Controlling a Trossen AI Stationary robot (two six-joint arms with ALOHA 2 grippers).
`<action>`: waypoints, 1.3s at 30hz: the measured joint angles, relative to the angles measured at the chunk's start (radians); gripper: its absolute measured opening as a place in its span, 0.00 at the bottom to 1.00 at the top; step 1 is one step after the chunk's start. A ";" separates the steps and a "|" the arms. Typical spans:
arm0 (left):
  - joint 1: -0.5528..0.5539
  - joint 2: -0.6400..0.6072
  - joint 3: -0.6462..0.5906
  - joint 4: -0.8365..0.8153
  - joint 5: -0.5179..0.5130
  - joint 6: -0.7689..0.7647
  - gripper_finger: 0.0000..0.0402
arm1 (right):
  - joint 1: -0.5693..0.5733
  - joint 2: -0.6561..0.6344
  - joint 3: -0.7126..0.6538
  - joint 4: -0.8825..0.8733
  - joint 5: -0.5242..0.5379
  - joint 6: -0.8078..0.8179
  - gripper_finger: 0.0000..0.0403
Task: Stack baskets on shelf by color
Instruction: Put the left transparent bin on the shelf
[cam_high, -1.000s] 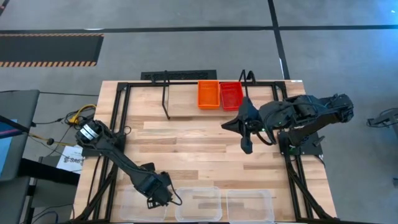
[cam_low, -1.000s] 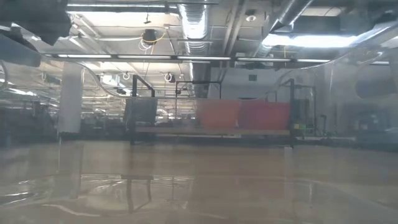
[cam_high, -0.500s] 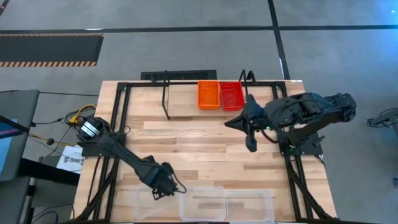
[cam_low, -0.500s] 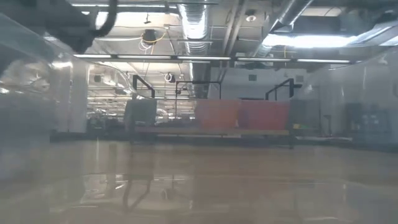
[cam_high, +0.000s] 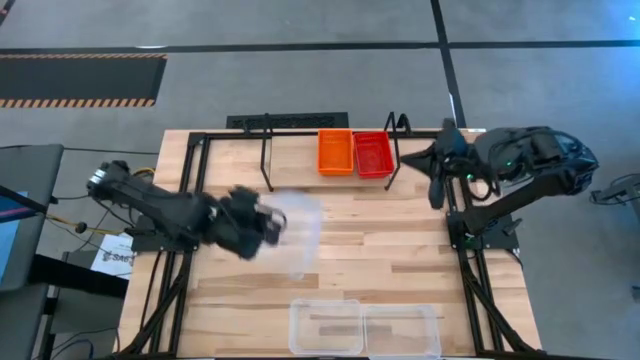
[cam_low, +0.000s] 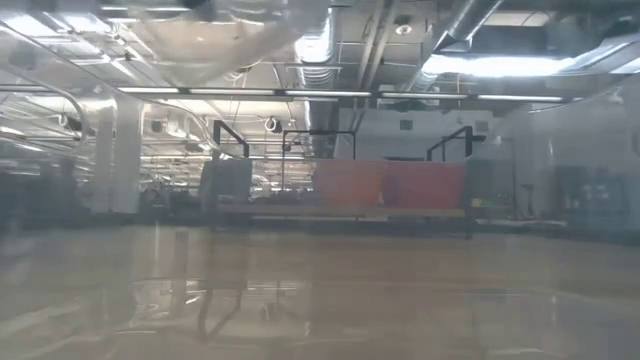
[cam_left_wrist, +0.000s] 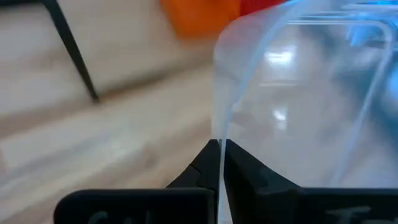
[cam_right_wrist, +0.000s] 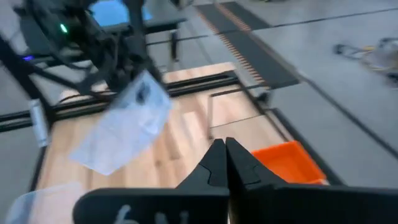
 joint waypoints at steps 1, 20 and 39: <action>0.019 -0.022 0.000 0.018 -0.045 -0.007 0.00 | -0.005 -0.010 0.000 -0.017 0.017 -0.009 0.00; 0.597 0.021 -0.001 0.250 0.080 0.292 0.00 | -0.062 -0.026 0.000 -0.169 0.078 -0.068 0.00; 0.820 0.122 0.000 0.191 0.272 0.411 0.00 | -0.062 -0.022 0.000 -0.290 0.077 -0.067 0.00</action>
